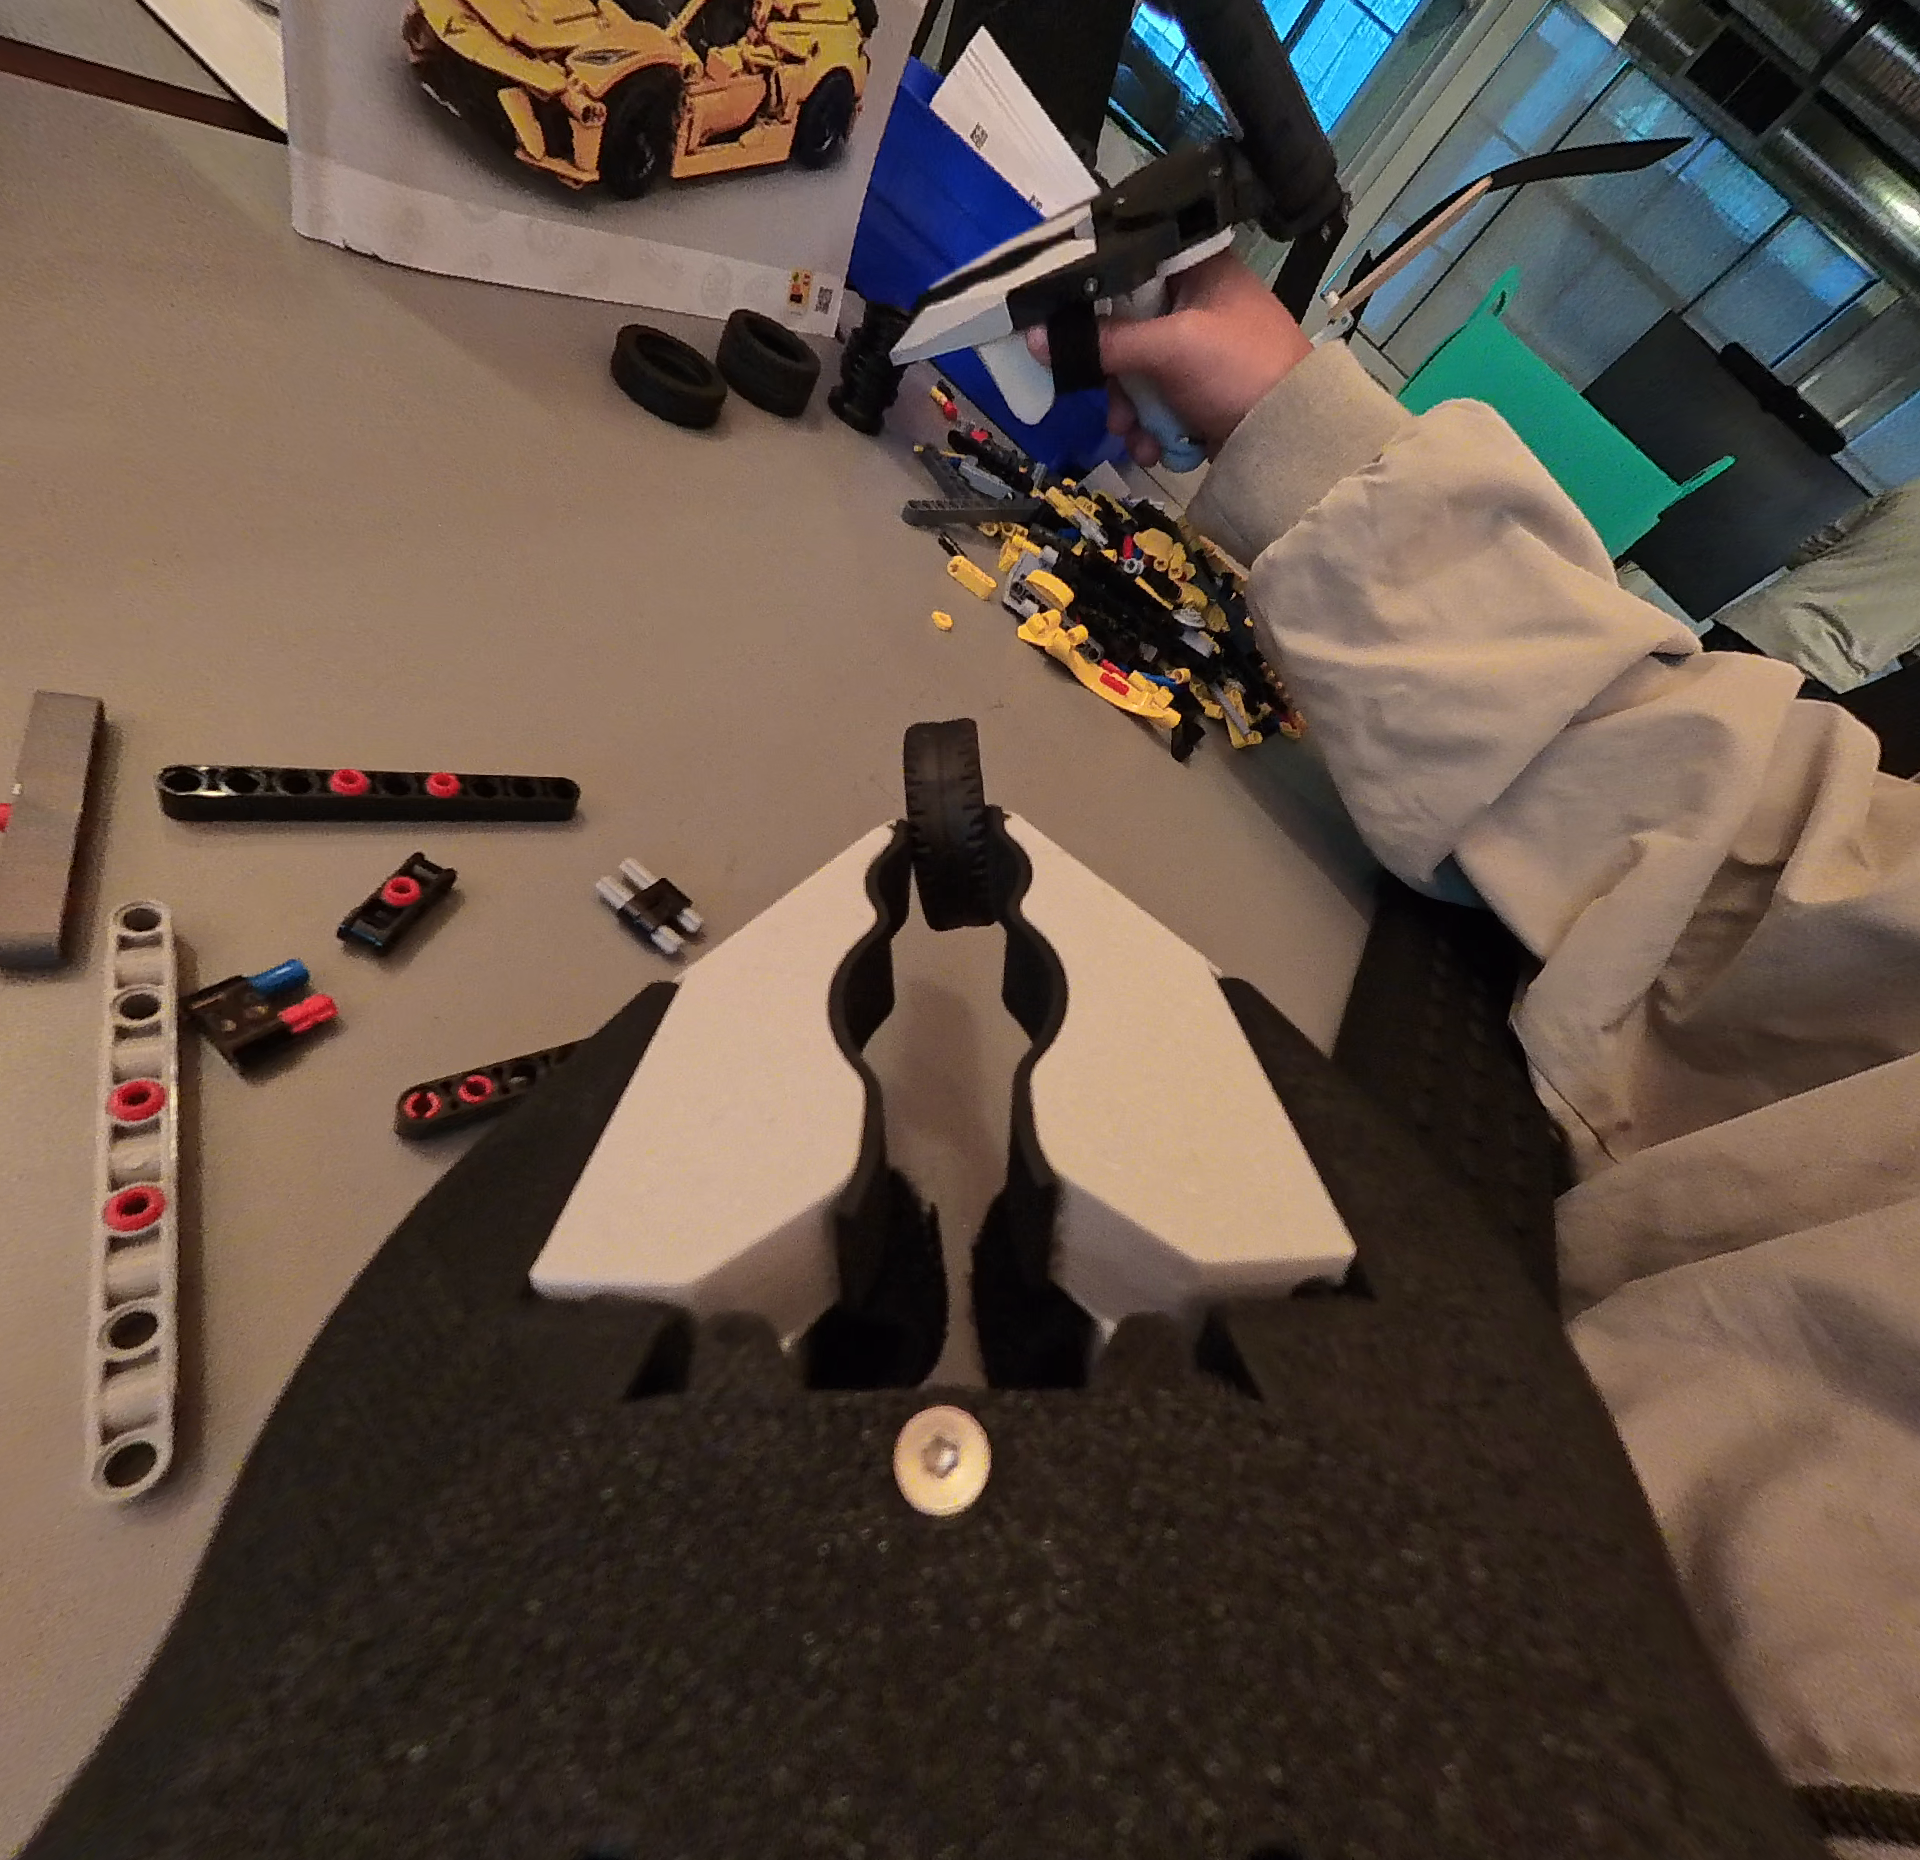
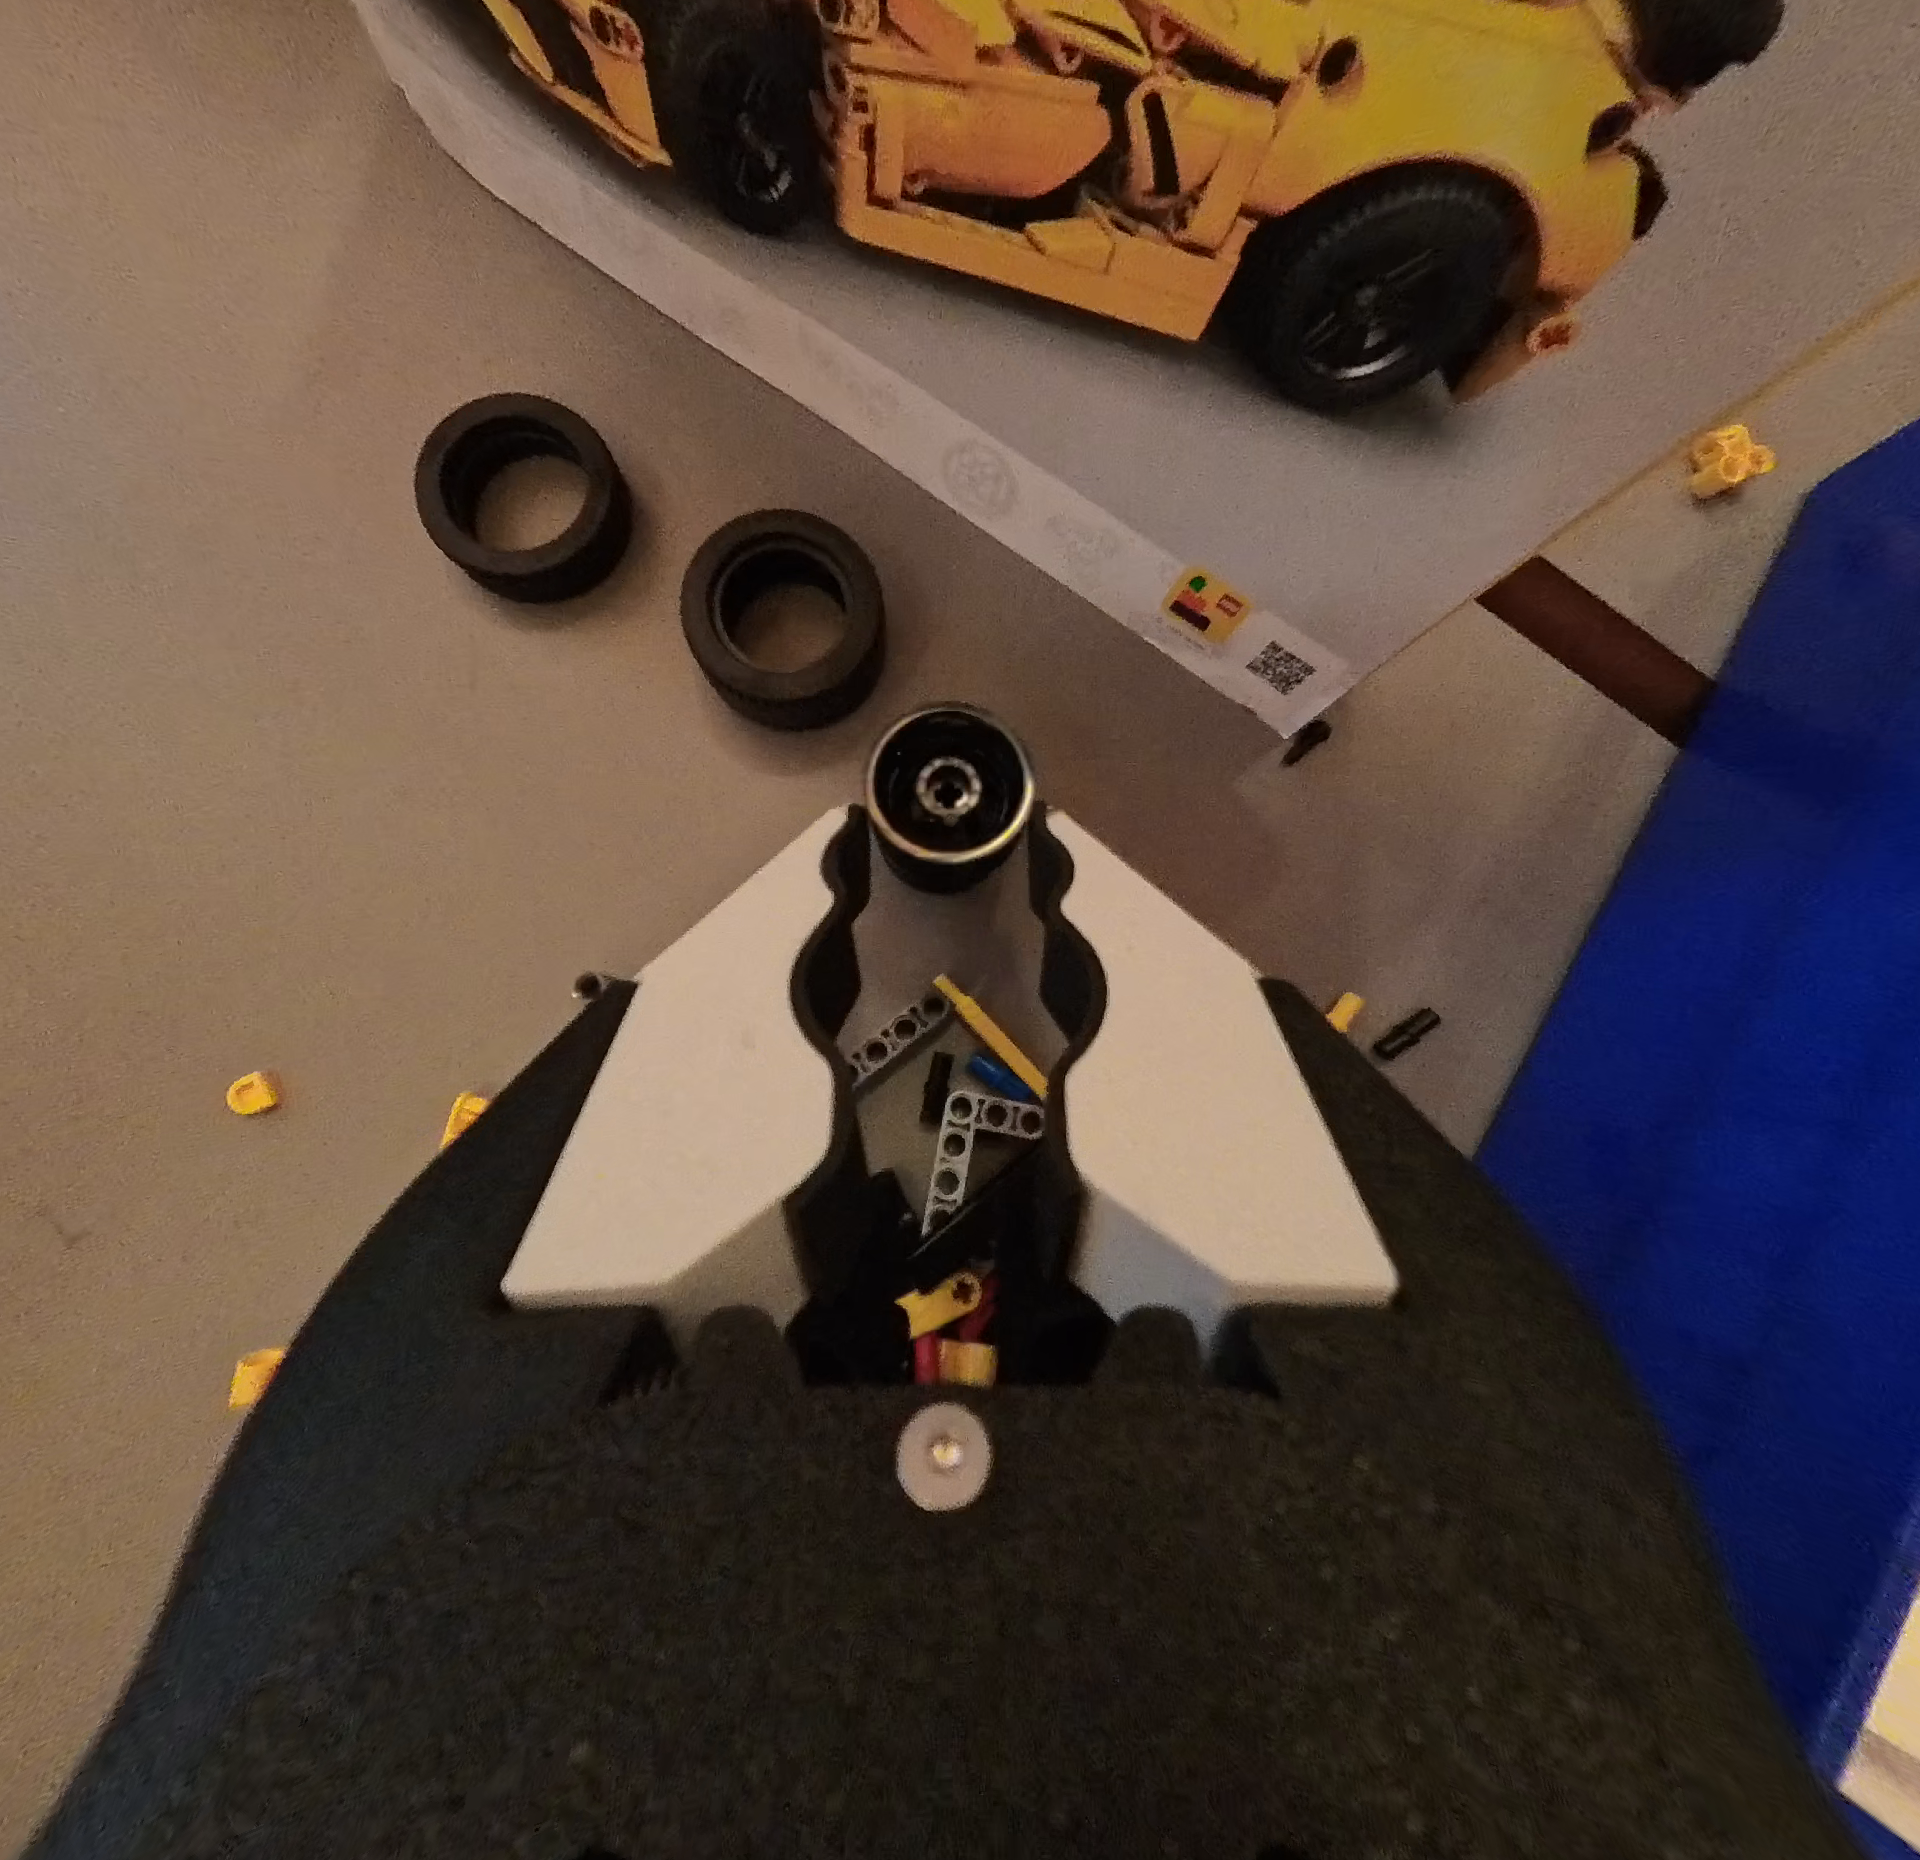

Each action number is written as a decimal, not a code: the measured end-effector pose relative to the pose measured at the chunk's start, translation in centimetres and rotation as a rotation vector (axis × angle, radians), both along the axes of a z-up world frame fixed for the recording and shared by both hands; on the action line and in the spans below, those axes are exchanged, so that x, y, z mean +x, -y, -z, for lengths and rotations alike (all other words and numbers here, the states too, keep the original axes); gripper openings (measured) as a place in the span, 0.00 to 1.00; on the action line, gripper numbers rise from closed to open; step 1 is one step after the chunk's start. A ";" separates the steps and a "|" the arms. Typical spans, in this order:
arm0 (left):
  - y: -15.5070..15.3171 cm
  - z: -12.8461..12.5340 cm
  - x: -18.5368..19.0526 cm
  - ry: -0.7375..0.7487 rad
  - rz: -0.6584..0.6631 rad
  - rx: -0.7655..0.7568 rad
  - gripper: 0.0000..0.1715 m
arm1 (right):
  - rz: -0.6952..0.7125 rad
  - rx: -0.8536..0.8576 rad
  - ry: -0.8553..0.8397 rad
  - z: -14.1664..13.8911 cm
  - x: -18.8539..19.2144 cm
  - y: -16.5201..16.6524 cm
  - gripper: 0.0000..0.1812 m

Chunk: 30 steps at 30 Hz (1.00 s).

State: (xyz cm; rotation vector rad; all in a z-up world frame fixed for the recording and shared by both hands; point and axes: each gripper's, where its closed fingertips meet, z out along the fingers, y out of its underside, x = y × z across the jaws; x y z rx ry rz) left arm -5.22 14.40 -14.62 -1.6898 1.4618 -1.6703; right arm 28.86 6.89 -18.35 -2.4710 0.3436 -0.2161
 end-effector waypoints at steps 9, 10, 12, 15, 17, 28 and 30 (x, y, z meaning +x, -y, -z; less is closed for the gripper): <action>-0.1 0.0 0.0 -0.002 -0.001 -0.005 0.08 | 0.009 0.065 -0.005 -0.5 0.2 -0.5 0.16; -0.1 0.0 0.0 -0.002 -0.001 -0.005 0.08 | 0.003 0.069 -0.009 -0.6 0.0 -0.6 0.16; -0.1 0.0 0.0 -0.001 -0.002 -0.006 0.08 | -0.004 0.059 -0.019 -0.7 -0.2 -0.7 0.16; -0.1 0.0 0.0 -0.001 -0.001 -0.009 0.08 | -0.012 0.051 -0.001 -0.8 -0.2 -0.9 0.16; -0.1 0.0 0.0 -0.001 -0.001 -0.010 0.08 | -0.017 0.034 -0.011 -0.5 -0.3 -0.9 0.17; -0.1 0.0 0.0 -0.004 0.002 -0.036 0.08 | -0.052 0.028 -0.026 0.3 -1.0 -0.8 0.29; -0.1 0.0 0.0 -0.004 0.000 -0.033 0.08 | -0.050 -0.001 -0.006 0.9 -0.8 -0.8 0.29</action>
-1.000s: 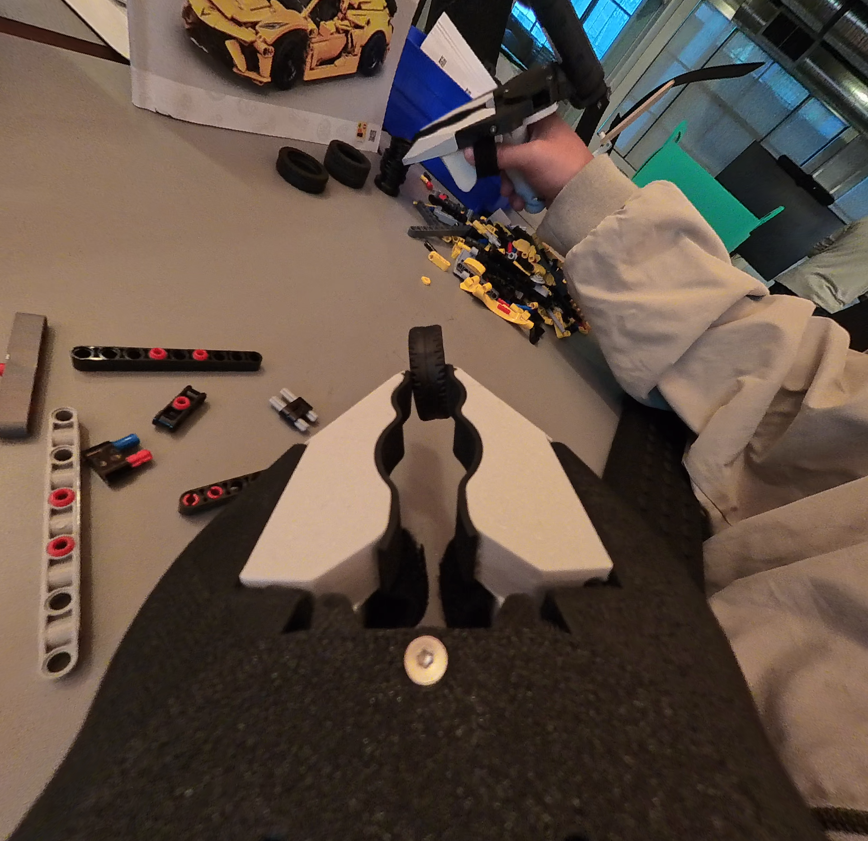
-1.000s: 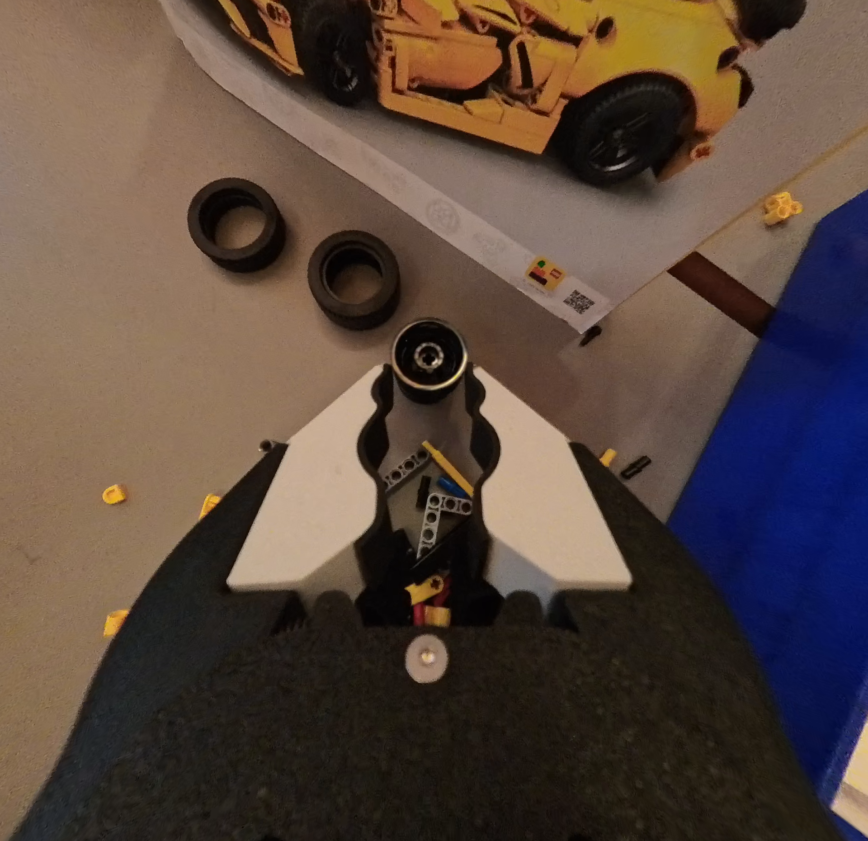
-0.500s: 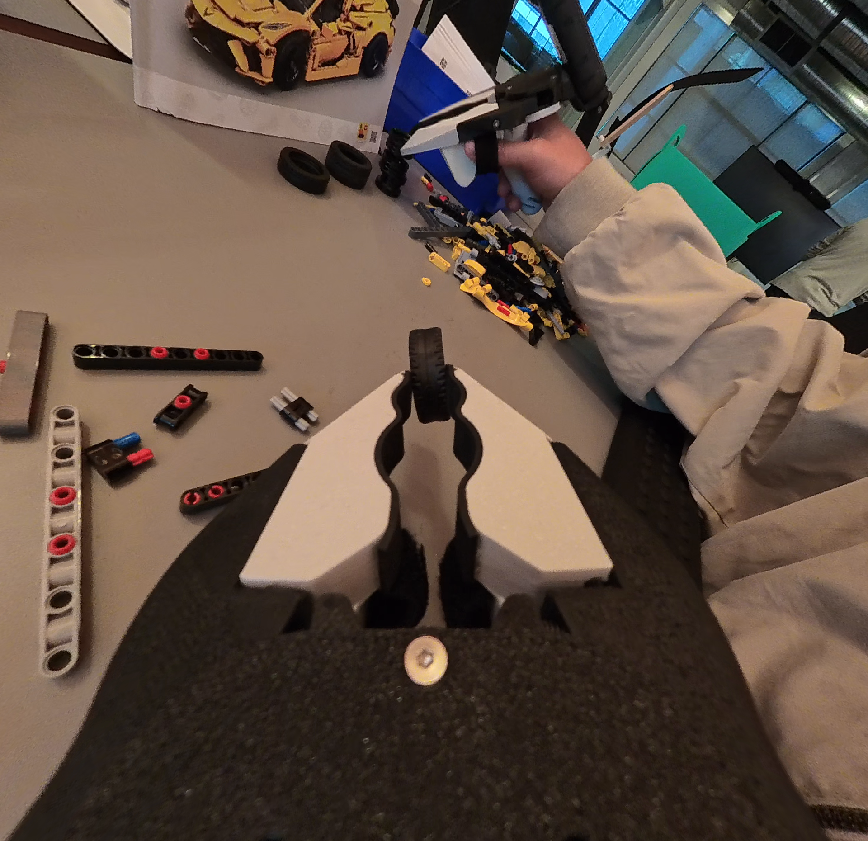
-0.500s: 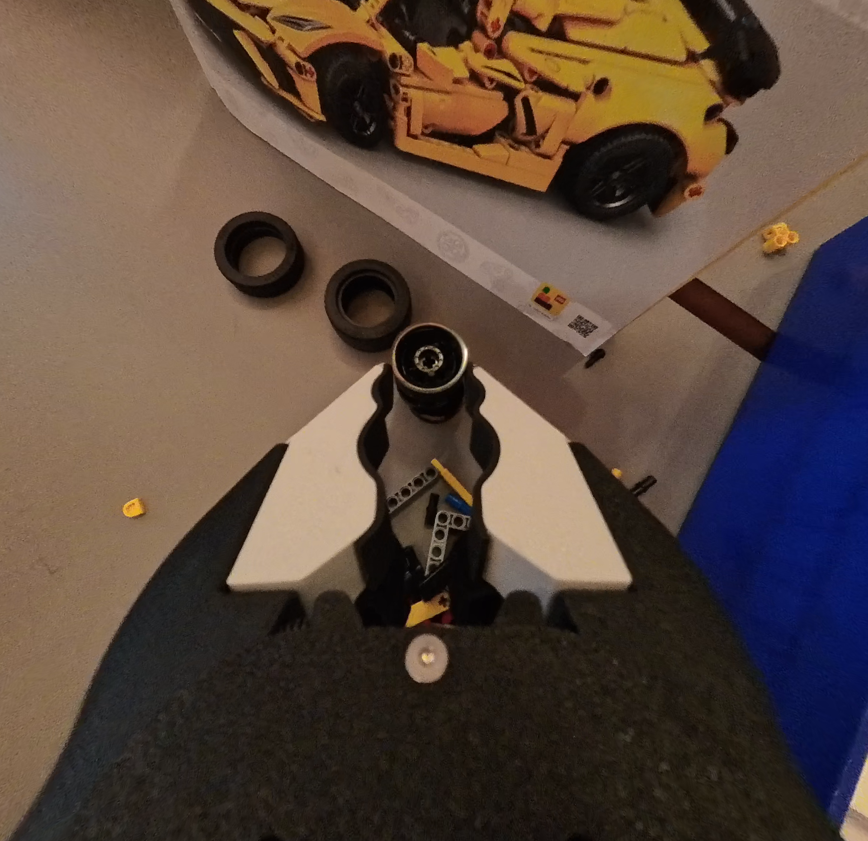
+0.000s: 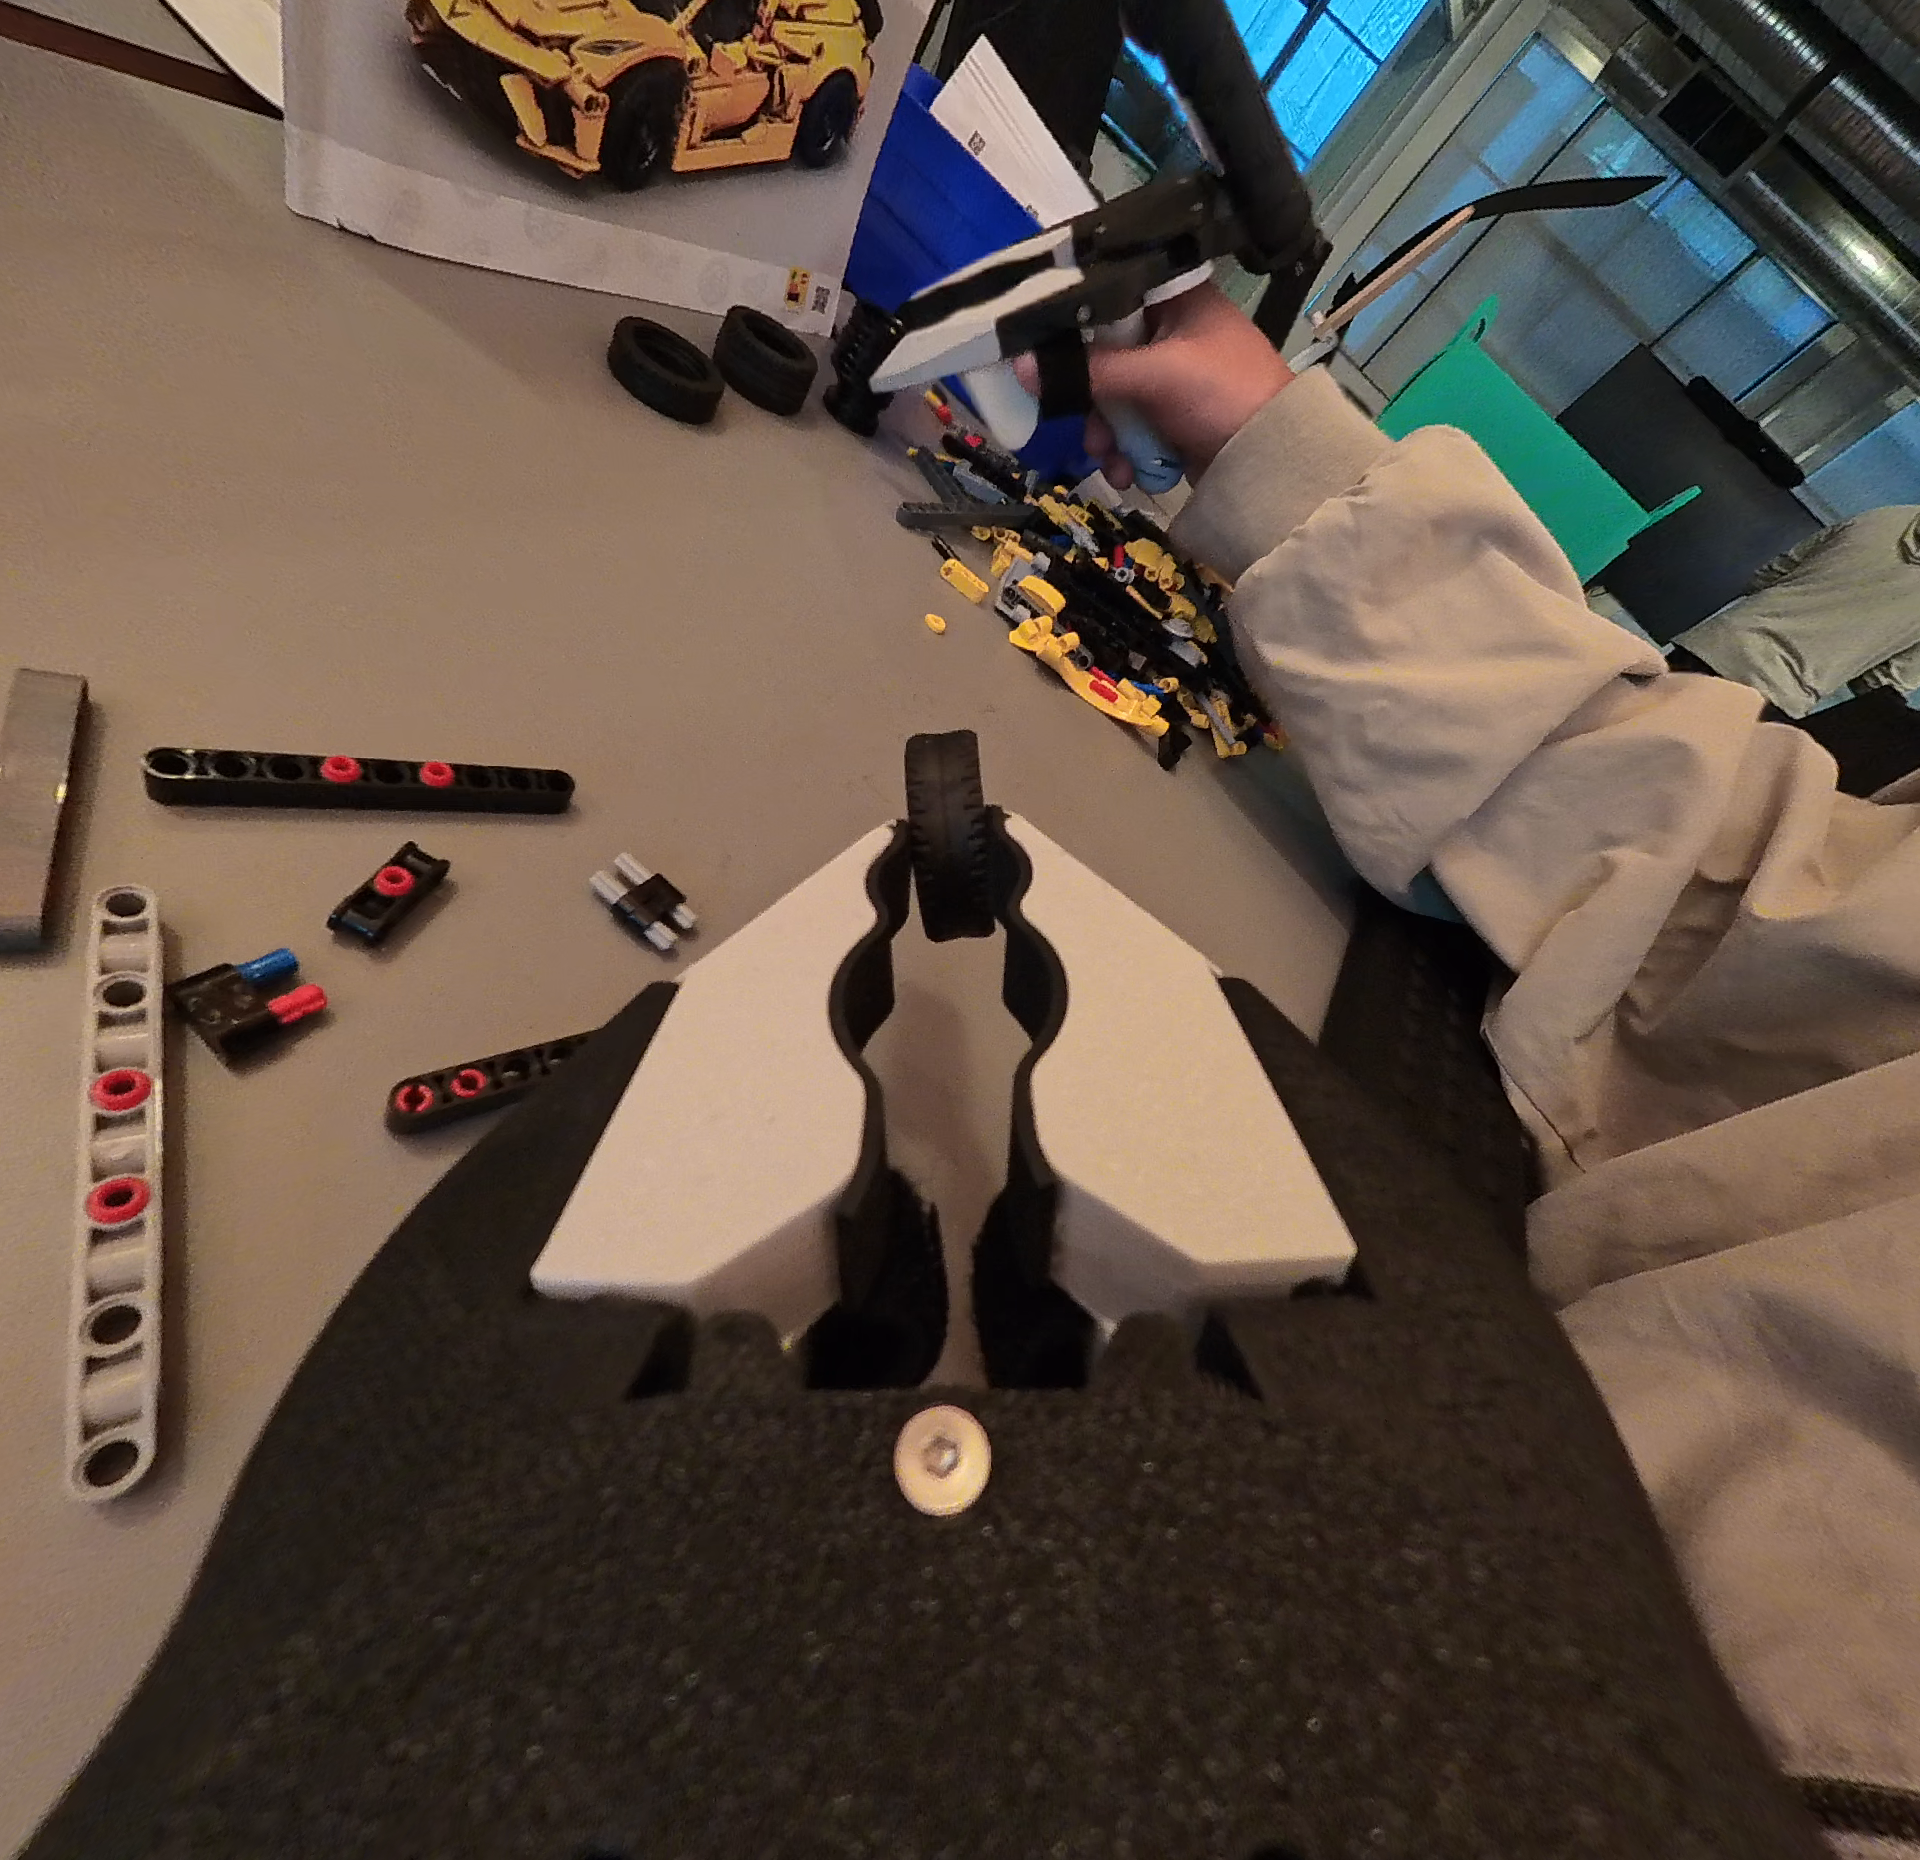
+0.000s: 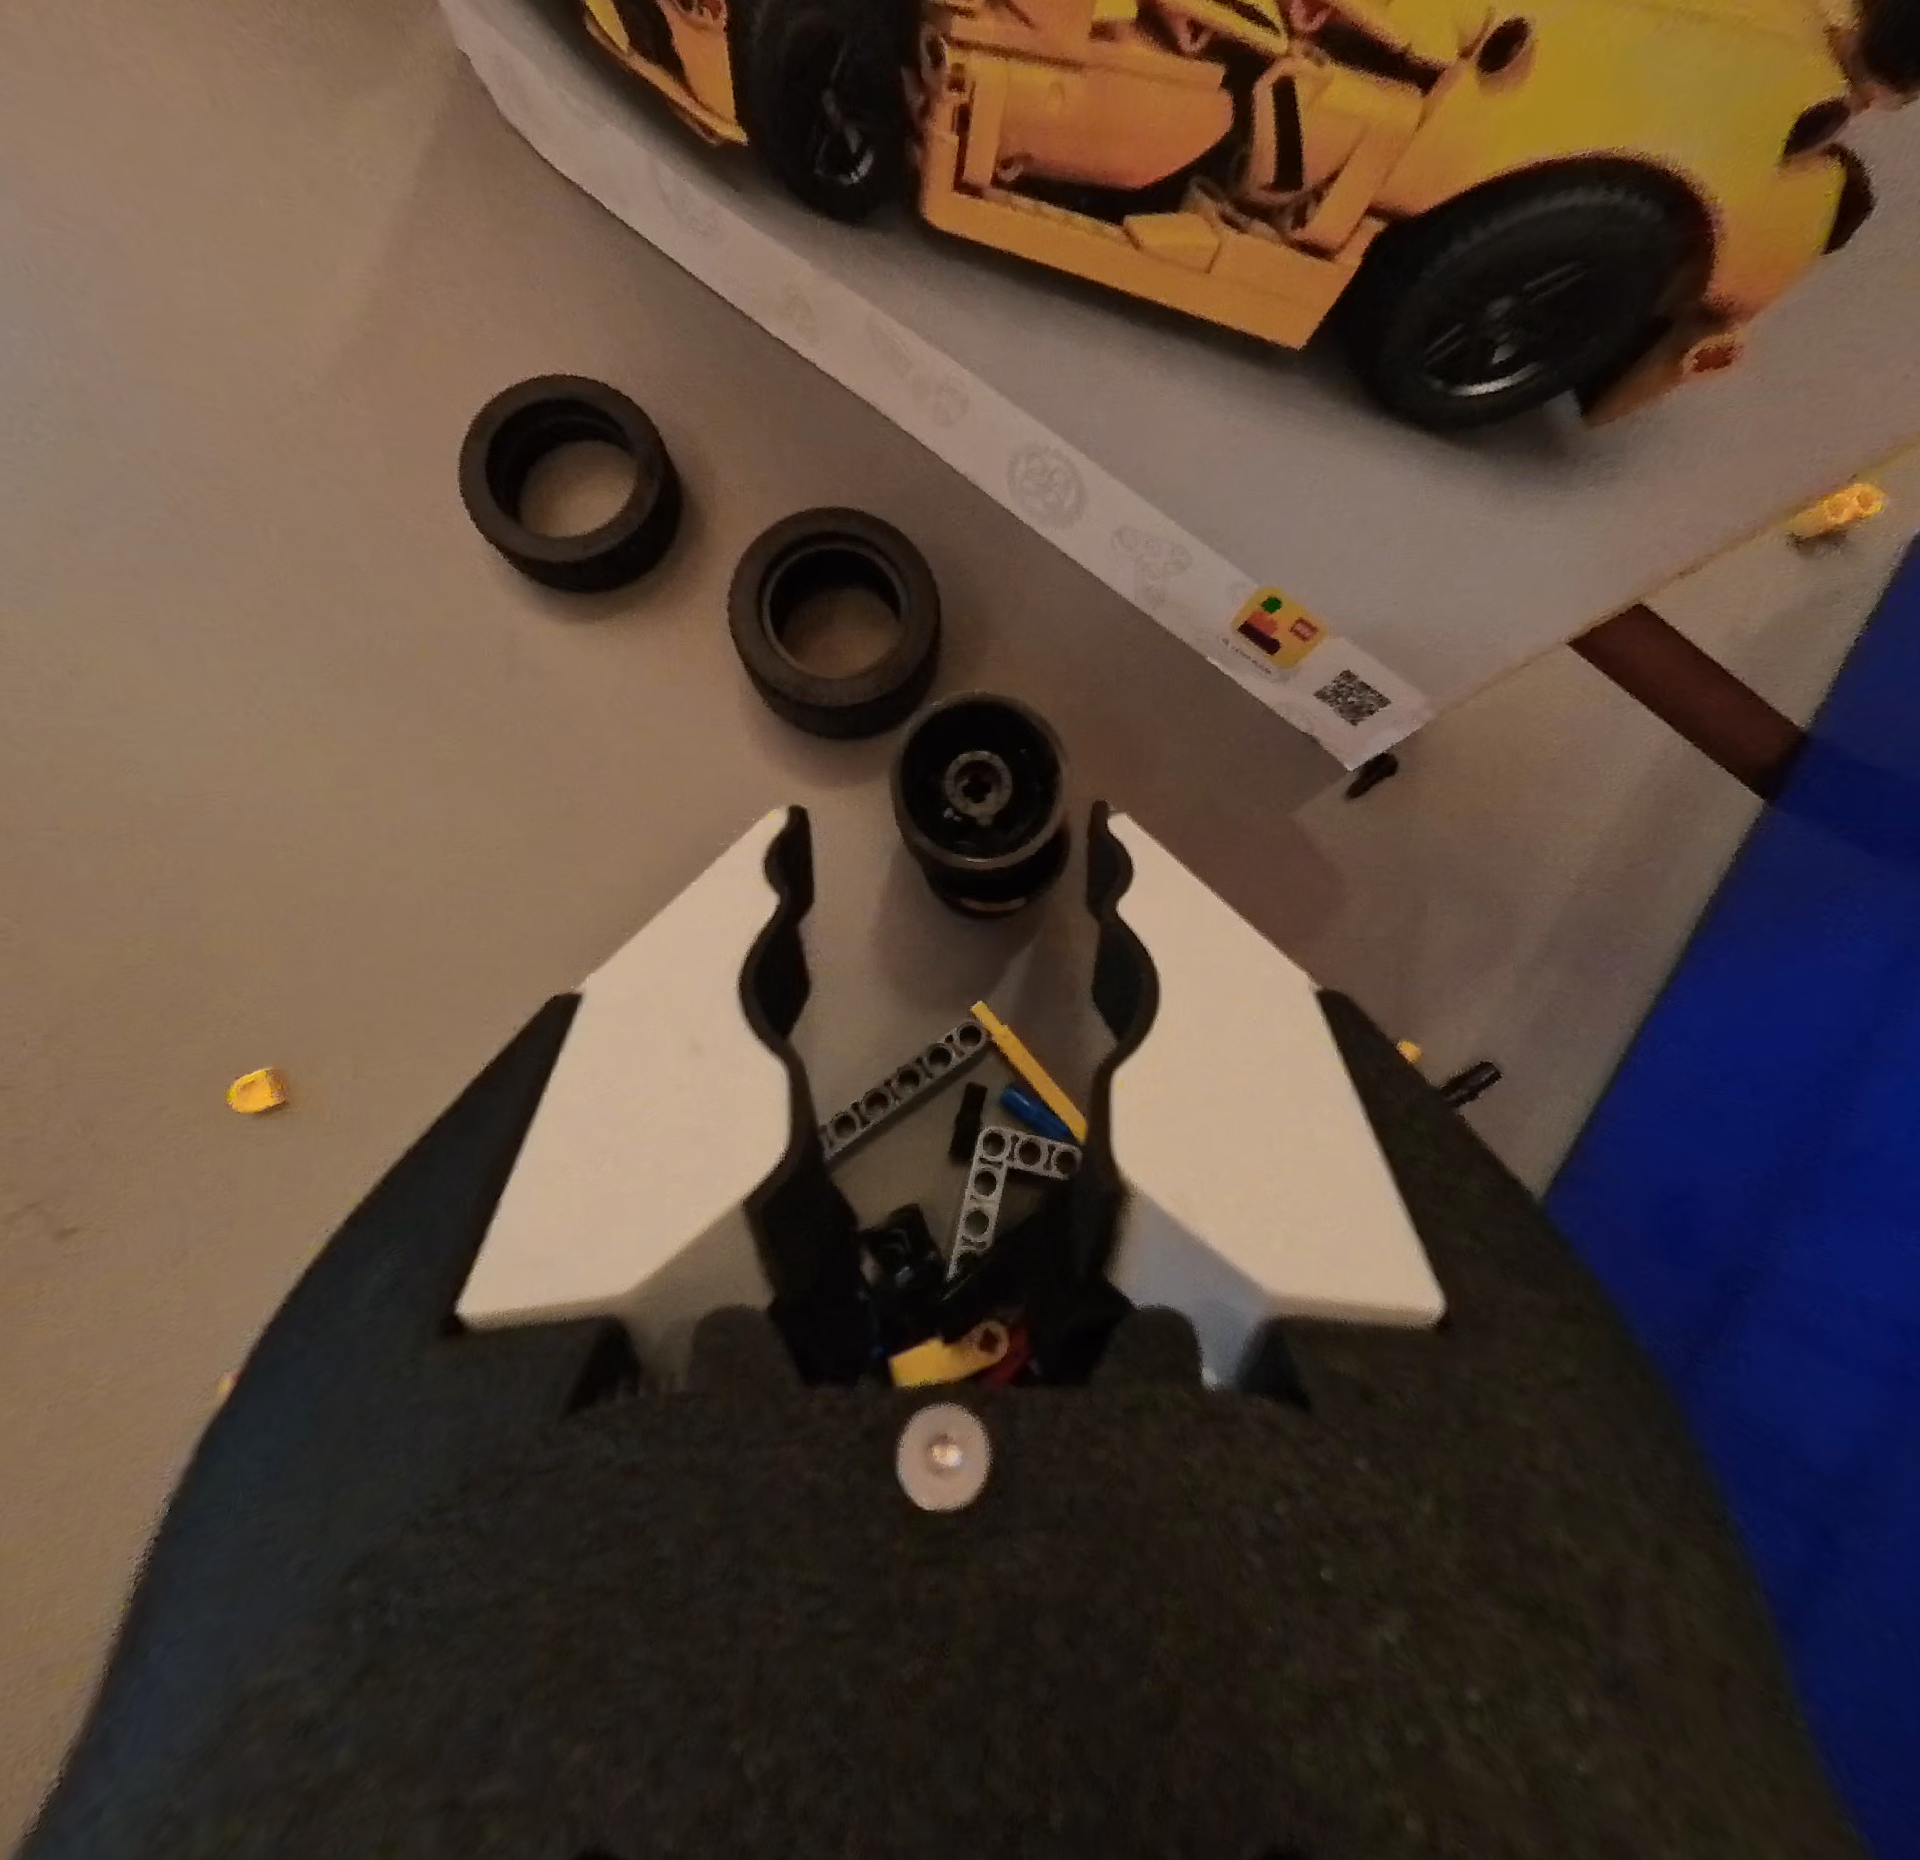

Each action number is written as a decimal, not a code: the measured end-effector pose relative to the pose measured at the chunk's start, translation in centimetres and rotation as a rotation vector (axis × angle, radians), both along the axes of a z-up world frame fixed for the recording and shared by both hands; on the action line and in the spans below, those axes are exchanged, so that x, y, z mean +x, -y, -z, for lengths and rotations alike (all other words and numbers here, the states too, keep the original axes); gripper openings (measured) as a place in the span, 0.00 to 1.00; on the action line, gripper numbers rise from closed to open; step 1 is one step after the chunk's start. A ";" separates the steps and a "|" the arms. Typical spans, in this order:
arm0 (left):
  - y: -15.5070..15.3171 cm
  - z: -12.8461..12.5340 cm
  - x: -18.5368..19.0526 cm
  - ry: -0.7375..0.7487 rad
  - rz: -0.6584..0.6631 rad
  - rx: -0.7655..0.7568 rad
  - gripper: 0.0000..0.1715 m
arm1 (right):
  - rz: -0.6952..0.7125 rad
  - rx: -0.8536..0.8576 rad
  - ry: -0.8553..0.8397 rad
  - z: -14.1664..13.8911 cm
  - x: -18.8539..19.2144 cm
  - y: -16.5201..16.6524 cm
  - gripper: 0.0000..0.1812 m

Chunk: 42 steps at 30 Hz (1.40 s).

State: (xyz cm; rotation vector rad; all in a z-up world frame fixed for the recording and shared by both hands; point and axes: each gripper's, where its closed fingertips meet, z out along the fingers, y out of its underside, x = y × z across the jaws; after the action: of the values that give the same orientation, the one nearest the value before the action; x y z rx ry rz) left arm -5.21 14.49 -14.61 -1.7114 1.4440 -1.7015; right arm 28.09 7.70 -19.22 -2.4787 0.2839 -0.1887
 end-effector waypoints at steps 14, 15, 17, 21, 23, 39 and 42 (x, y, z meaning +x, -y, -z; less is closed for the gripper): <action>-0.1 -0.1 0.0 0.001 -0.002 -0.012 0.08 | 0.015 0.031 0.076 -1.9 0.5 -0.5 0.17; 0.0 -0.1 0.0 0.001 -0.001 -0.014 0.08 | 0.021 0.038 0.087 -2.0 0.7 -0.5 0.17; 0.0 -0.1 0.0 0.000 0.000 -0.015 0.08 | 0.024 0.039 0.067 -1.8 0.7 -0.5 0.17; -0.1 -0.1 0.0 0.000 -0.002 -0.015 0.08 | 0.037 0.045 0.035 -1.3 0.8 -0.7 0.17; -0.1 -0.1 0.0 0.000 -0.003 -0.015 0.08 | 0.027 0.038 0.030 -1.0 0.7 -0.7 0.17; -0.1 -0.1 0.0 -0.002 -0.001 -0.021 0.08 | 0.008 0.029 0.034 -0.6 0.3 -0.8 0.24; -0.1 -0.1 0.0 -0.002 -0.001 -0.022 0.08 | 0.009 -0.010 0.047 0.1 0.6 -0.6 0.24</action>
State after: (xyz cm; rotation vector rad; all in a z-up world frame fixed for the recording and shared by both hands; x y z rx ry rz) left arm -5.23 14.56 -14.55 -1.7255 1.4302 -1.7223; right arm 28.71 8.31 -19.36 -2.4797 0.2751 -0.2519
